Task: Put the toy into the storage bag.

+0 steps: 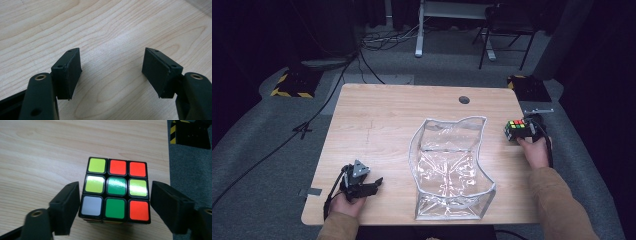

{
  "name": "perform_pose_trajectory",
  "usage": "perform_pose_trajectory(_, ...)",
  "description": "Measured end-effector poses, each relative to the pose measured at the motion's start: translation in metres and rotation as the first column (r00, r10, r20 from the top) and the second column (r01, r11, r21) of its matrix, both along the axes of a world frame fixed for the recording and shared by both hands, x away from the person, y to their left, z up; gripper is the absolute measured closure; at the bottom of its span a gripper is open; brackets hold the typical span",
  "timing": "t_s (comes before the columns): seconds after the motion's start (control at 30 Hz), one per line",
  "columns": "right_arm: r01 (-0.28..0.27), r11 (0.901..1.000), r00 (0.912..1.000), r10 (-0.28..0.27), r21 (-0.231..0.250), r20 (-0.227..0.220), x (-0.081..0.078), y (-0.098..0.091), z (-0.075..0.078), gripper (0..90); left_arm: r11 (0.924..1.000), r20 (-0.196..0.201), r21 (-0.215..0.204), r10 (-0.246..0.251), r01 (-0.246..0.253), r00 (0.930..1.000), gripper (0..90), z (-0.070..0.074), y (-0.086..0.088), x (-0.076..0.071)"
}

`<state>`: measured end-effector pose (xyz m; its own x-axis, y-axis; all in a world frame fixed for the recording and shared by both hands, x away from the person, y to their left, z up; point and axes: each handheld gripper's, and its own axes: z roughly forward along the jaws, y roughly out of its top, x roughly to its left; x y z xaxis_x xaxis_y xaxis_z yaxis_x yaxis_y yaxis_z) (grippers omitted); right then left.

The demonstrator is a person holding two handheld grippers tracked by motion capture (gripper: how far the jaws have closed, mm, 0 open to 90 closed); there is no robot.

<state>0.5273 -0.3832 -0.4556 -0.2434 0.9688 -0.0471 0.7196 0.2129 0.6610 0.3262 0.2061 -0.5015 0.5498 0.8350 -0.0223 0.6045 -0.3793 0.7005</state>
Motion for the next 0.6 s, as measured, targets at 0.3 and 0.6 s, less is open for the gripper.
perform_pose_trajectory(0.3, -0.058, 0.9983, 0.9974, 0.058, -0.010, -0.044, -0.009, 0.005, 0.003, 33.8, 1.0000, 0.005, 0.005, 0.001, -0.001, 1.0000, 31.9, 0.000, 0.000, 0.000)
perform_pose_trajectory(0.6, -0.265, 0.9636, 0.9632, 0.263, -0.034, -0.056, -0.092, 0.034, 0.023, 33.7, 1.0000, -0.003, -0.008, 0.003, -0.003, 1.0000, 31.0, -0.001, -0.001, 0.001)
